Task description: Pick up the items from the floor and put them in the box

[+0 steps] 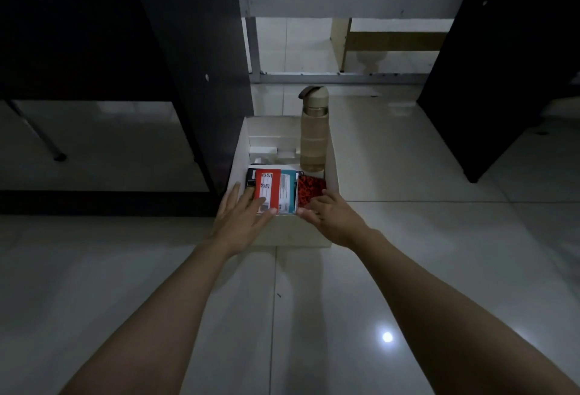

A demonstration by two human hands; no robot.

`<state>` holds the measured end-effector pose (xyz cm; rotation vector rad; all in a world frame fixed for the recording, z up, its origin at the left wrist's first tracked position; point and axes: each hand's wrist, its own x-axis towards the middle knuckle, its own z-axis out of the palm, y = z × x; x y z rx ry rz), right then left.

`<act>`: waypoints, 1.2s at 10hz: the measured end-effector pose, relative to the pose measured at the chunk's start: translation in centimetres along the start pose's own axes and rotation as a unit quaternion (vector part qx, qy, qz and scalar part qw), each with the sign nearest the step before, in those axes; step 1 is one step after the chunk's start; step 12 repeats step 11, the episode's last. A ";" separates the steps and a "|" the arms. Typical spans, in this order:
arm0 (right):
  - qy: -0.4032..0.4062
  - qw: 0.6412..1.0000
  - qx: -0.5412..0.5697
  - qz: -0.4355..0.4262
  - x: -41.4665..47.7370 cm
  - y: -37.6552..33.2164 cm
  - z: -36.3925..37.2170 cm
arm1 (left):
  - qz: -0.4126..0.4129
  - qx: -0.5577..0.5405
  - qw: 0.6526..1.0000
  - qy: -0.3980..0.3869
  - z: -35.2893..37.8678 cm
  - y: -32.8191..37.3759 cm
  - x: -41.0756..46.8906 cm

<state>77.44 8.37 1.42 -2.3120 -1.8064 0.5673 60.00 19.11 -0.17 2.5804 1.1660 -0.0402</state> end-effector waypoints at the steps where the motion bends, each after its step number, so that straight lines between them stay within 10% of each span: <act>1: 0.003 1.000 -0.002 -0.008 0.0 -0.1 -0.1 | 0.008 0.001 1.000 0.020 0.5 -0.3 0.4; 12: 0.006 0.998 -0.013 0.055 -1.7 -1.3 -2.5 | -0.037 -0.116 0.992 -0.030 -2.4 1.8 -1.4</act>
